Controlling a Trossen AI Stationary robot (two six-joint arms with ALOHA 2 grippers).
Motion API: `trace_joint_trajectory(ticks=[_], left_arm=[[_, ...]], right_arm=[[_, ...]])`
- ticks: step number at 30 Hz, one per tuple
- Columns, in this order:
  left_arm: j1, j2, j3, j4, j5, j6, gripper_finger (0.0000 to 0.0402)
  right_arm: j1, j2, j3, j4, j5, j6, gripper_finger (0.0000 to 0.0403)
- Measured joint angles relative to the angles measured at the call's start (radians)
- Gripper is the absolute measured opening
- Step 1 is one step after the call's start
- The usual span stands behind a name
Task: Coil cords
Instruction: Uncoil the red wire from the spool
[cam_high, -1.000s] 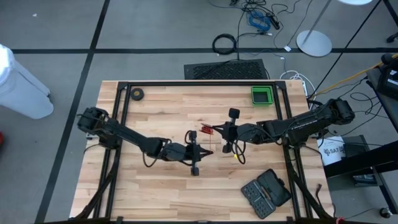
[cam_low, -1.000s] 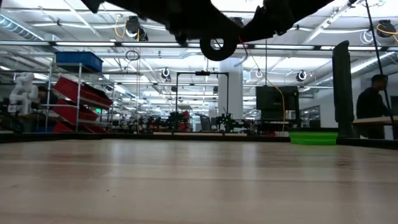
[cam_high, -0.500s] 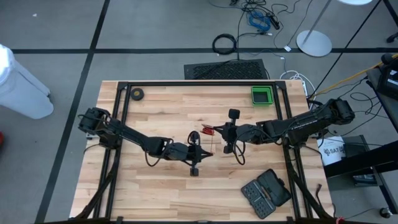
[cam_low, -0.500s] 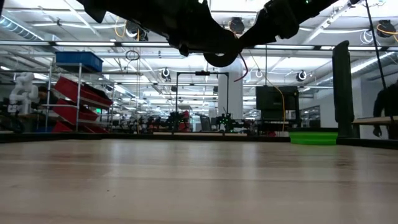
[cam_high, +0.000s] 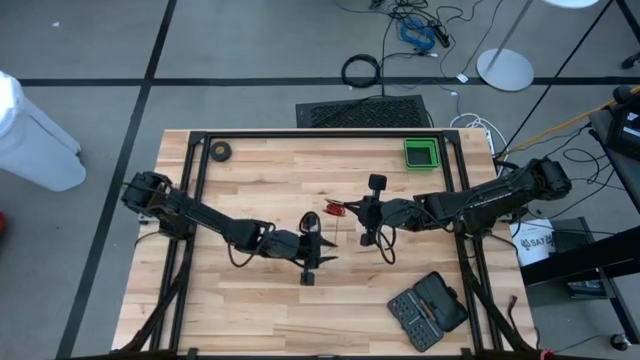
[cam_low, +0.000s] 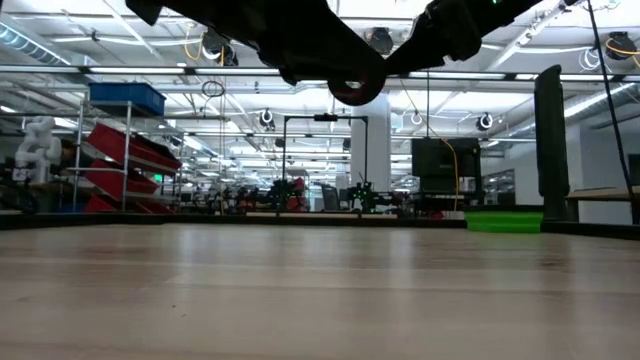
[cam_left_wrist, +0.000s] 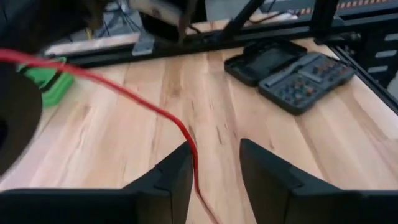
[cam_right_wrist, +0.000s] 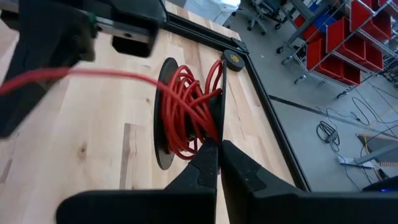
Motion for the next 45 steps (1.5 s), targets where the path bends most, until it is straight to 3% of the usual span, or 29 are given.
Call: trace_joint_trajectory(ticks=[14,28,34,40,45], left_arm=[[-0.09,-0.252,0.0,-0.261,-0.008,-0.084,0.0142],[-0.162,-0.323,0.0,-0.418,-0.01,-0.154,0.0142],[-0.148,-0.323,0.0,-0.414,-0.124,-0.132,0.0142],[-0.146,-0.323,0.0,-0.41,-0.349,-0.073,0.0142],[-0.146,-0.323,0.0,-0.41,-0.38,-0.048,0.0142]], right_arm=[[0.005,-0.103,0.0,-0.051,-0.033,0.041,0.0],[0.005,-0.103,0.0,-0.053,-0.045,0.053,0.0],[0.005,-0.103,0.0,-0.052,-0.058,0.053,0.0],[0.005,-0.103,0.0,-0.056,-0.058,0.051,0.0],[0.005,-0.103,0.0,-0.058,-0.058,0.05,0.0]])
